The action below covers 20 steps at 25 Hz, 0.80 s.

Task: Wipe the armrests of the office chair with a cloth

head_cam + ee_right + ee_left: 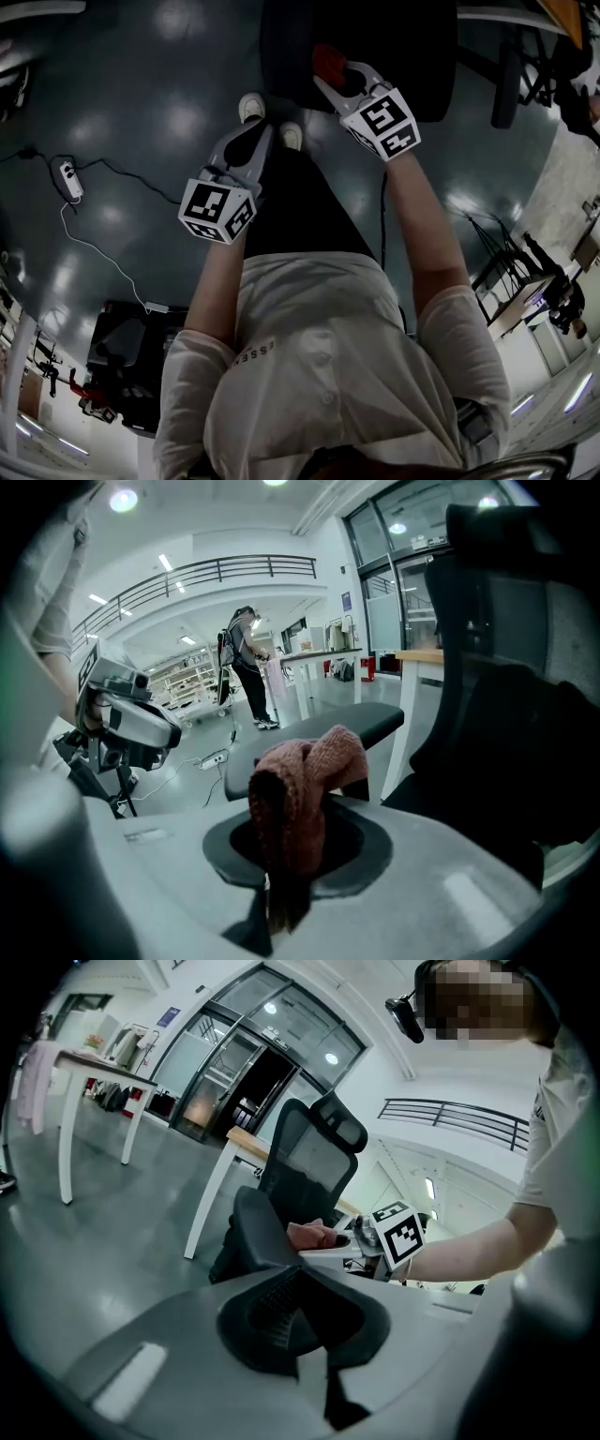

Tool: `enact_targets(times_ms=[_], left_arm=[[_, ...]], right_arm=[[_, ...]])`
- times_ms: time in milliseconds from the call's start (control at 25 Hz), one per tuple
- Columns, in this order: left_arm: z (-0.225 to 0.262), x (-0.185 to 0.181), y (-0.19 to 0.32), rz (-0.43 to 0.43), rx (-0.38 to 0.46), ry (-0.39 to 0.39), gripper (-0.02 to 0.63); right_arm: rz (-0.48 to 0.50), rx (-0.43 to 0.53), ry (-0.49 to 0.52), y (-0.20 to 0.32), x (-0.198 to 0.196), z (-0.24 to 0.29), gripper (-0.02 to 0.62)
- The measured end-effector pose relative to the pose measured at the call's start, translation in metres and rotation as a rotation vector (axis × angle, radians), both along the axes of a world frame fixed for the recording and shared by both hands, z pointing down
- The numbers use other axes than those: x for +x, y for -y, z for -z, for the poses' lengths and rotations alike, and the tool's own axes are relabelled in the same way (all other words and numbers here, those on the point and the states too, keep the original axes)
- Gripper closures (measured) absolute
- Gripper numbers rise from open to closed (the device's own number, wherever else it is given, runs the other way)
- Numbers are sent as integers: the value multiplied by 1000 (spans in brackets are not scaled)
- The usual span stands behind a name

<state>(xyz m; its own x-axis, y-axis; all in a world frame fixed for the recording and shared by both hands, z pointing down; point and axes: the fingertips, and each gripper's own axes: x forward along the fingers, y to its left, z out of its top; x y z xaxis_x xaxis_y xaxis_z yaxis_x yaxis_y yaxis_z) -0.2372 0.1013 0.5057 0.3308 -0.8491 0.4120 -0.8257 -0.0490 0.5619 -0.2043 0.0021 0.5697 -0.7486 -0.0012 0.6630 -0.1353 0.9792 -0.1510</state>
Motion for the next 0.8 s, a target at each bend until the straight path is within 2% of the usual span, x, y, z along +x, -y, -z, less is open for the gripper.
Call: enact_targets(times_ms=[240,520,800], left_arm=[[6,14,-19,17,9,4,589],[10,8,-24,30,37,23,589],[2,-8,-40,100,13,22,589]], right_arm=[[-7,-32,-88,-47,15,-8,546],[-63,-117,-128,-78,17,-17,546],[-218,-204,-123,-86,-3,-20,546]])
